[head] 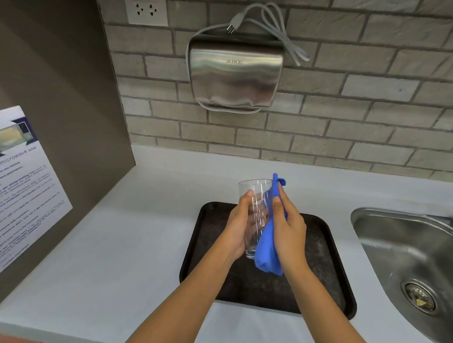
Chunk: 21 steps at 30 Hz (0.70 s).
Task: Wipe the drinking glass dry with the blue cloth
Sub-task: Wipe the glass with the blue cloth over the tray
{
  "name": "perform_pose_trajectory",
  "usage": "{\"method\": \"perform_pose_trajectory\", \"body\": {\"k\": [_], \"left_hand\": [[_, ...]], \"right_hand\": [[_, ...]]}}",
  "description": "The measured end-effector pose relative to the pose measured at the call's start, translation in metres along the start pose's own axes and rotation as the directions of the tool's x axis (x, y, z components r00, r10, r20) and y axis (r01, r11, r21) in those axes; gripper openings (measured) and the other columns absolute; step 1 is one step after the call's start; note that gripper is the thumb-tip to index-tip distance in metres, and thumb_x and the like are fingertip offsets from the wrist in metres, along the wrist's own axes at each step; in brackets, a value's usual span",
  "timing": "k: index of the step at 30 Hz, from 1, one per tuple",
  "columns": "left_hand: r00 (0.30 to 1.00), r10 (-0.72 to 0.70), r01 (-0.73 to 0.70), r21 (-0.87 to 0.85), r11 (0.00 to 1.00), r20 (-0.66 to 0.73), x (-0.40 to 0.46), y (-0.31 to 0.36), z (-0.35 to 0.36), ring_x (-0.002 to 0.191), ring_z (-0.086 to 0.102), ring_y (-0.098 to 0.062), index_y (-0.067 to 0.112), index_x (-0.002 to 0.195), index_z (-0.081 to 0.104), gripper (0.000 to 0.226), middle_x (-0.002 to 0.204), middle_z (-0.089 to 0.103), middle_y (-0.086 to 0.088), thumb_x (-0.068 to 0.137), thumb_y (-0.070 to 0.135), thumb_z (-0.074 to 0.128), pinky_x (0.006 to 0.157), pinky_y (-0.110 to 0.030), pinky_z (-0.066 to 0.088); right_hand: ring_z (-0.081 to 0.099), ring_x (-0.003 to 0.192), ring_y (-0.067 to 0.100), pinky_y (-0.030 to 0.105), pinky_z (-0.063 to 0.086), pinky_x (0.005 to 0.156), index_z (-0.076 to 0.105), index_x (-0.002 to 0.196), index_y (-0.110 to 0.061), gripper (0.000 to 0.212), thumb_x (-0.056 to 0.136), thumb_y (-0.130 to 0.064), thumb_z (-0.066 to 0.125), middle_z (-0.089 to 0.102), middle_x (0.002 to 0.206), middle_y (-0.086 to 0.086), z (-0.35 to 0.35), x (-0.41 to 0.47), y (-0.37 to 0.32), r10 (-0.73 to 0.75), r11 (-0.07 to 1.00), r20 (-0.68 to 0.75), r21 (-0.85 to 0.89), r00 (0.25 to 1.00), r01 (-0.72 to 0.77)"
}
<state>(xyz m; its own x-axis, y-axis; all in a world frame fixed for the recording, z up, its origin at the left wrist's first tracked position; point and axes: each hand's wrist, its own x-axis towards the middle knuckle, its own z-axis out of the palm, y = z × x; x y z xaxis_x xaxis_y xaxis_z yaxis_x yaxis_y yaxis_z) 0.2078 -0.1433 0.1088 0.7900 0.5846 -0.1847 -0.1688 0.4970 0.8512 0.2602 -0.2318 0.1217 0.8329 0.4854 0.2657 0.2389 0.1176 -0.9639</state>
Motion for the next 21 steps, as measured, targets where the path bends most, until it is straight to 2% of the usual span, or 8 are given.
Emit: {"method": "perform_pose_trajectory", "body": {"k": [5, 9, 10, 13, 15, 16, 18, 21], "left_hand": [[1.000, 0.020, -0.020, 0.000, 1.000, -0.004, 0.005, 0.006, 0.002, 0.087, 0.073, -0.022, 0.008, 0.126, 0.067, 0.057, 0.098, 0.075, -0.013, 0.098, 0.053, 0.047, 0.081, -0.036, 0.059], [1.000, 0.012, -0.012, -0.019, 1.000, 0.006, 0.005, 0.008, 0.000, 0.105, 0.069, -0.029, 0.012, 0.130, 0.065, 0.056, 0.122, 0.071, -0.025, 0.097, 0.053, 0.047, 0.098, -0.045, 0.055], [1.000, 0.014, -0.013, -0.032, 0.999, 0.002, 0.006, 0.008, -0.001, 0.106, 0.069, -0.029, 0.013, 0.129, 0.067, 0.055, 0.123, 0.070, -0.024, 0.096, 0.053, 0.048, 0.096, -0.044, 0.055], [0.999, 0.019, -0.016, -0.098, 0.995, 0.036, 0.009, 0.009, -0.001, 0.098, 0.074, -0.022, 0.022, 0.110, 0.076, 0.048, 0.111, 0.076, -0.011, 0.091, 0.058, 0.049, 0.082, -0.037, 0.061], [1.000, 0.011, -0.011, -0.100, 0.995, 0.000, 0.011, 0.012, 0.000, 0.093, 0.077, -0.020, 0.022, 0.108, 0.074, 0.048, 0.104, 0.079, -0.007, 0.093, 0.059, 0.048, 0.077, -0.034, 0.061], [0.999, 0.013, -0.015, -0.063, 0.998, -0.040, 0.011, 0.014, 0.003, 0.091, 0.077, -0.020, 0.020, 0.110, 0.072, 0.049, 0.101, 0.080, -0.007, 0.093, 0.058, 0.048, 0.076, -0.034, 0.061], [0.988, 0.061, -0.051, 0.074, 0.996, -0.143, 0.013, 0.017, 0.009, 0.102, 0.073, -0.027, 0.016, 0.125, 0.063, 0.051, 0.113, 0.075, -0.011, 0.096, 0.055, 0.048, 0.082, -0.037, 0.061], [0.925, 0.306, -0.204, 0.383, 0.901, -0.227, 0.013, 0.009, 0.014, 0.108, 0.067, -0.027, 0.024, 0.135, 0.051, 0.047, 0.125, 0.061, -0.011, 0.096, 0.050, 0.055, 0.085, -0.034, 0.058]], "right_hand": [[0.051, 0.121, -0.002, 0.014, 0.047, 0.096, 0.049, 0.134, -0.046, 0.039, 0.098, -0.030, 0.049, 0.047, 0.144, -0.011, 0.004, -0.015, -0.001, -0.112, 0.987, 0.051, -0.109, 0.992, 0.117], [0.053, 0.118, -0.002, 0.013, 0.048, 0.094, 0.047, 0.126, -0.060, 0.036, 0.093, -0.047, 0.047, 0.050, 0.139, -0.013, 0.000, -0.011, -0.007, 0.006, 1.000, 0.100, -0.010, 0.995, -0.005], [0.053, 0.118, -0.003, 0.012, 0.048, 0.095, 0.047, 0.124, -0.062, 0.036, 0.090, -0.051, 0.047, 0.050, 0.138, -0.016, -0.002, -0.009, -0.007, 0.024, 1.000, 0.123, -0.004, 0.992, -0.024], [0.059, 0.115, 0.004, 0.029, 0.049, 0.100, 0.050, 0.124, -0.059, 0.033, 0.092, -0.051, 0.049, 0.056, 0.136, -0.012, -0.005, -0.005, -0.004, 0.107, 0.993, 0.174, 0.039, 0.979, -0.115], [0.067, 0.107, 0.011, 0.038, 0.052, 0.097, 0.057, 0.116, -0.056, 0.026, 0.091, -0.051, 0.051, 0.066, 0.126, -0.006, -0.007, -0.001, -0.001, 0.177, 0.971, 0.199, 0.127, 0.964, -0.204], [0.068, 0.106, 0.014, 0.041, 0.052, 0.097, 0.060, 0.116, -0.052, 0.027, 0.091, -0.050, 0.051, 0.068, 0.122, -0.004, -0.007, 0.000, 0.000, 0.195, 0.960, 0.200, 0.163, 0.960, -0.229], [0.067, 0.108, 0.018, 0.044, 0.051, 0.098, 0.058, 0.127, -0.042, 0.035, 0.093, -0.047, 0.051, 0.068, 0.123, -0.001, -0.005, 0.002, 0.004, 0.208, 0.956, 0.163, 0.177, 0.965, -0.236], [0.063, 0.113, 0.022, 0.048, 0.049, 0.101, 0.051, 0.137, -0.032, 0.042, 0.097, -0.042, 0.047, 0.062, 0.131, 0.004, -0.001, 0.003, 0.015, 0.211, 0.967, 0.053, 0.137, 0.976, -0.216]]}}
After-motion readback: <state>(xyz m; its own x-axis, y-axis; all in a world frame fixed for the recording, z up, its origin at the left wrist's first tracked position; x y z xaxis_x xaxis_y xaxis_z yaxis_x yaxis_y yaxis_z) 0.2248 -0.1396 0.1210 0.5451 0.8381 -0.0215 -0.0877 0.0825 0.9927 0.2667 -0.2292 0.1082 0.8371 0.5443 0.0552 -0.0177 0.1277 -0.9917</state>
